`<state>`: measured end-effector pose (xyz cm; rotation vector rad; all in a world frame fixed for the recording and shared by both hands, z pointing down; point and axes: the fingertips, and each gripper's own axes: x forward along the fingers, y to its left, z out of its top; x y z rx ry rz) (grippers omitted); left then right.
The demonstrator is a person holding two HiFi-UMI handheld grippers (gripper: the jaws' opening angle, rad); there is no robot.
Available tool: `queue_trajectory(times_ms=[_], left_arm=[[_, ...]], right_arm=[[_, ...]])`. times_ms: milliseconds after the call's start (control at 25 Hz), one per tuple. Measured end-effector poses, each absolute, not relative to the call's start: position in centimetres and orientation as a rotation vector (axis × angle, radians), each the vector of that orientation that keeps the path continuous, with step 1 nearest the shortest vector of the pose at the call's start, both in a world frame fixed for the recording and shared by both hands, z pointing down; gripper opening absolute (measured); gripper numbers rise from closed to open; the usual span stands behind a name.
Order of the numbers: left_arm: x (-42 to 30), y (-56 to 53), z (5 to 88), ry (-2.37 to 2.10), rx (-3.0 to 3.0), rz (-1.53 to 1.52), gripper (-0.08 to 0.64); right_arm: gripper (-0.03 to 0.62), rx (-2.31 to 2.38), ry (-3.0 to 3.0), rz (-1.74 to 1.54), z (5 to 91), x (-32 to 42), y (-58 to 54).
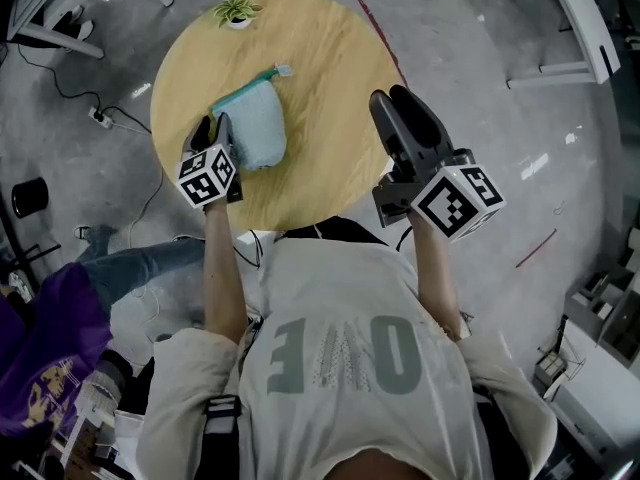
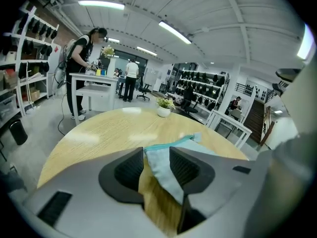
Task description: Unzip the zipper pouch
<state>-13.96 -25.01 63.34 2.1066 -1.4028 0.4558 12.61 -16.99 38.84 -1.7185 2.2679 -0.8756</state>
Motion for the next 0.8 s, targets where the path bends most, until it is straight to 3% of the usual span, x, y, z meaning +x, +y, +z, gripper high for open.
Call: queue_trajectory(times_ms=[320, 600, 800], left_arm=[[-14.6, -27.3, 56.9, -1.51, 2.195, 0.37, 0.155], [-13.7, -29.3, 41.8, -1.685, 2.45, 0.176, 0.153], [-12.8, -26.9, 30.1, -1.818, 2.616, -0.003, 0.09]], right_arm=[[0.181, -1.699, 2.297, -0.803, 37.4, 12.5, -16.7], [0.167, -1.678, 2.37, -0.635, 34.2, 11.3, -17.9], [0.15, -1.652, 2.441, -0.502, 31.9, 9.8, -18.5]])
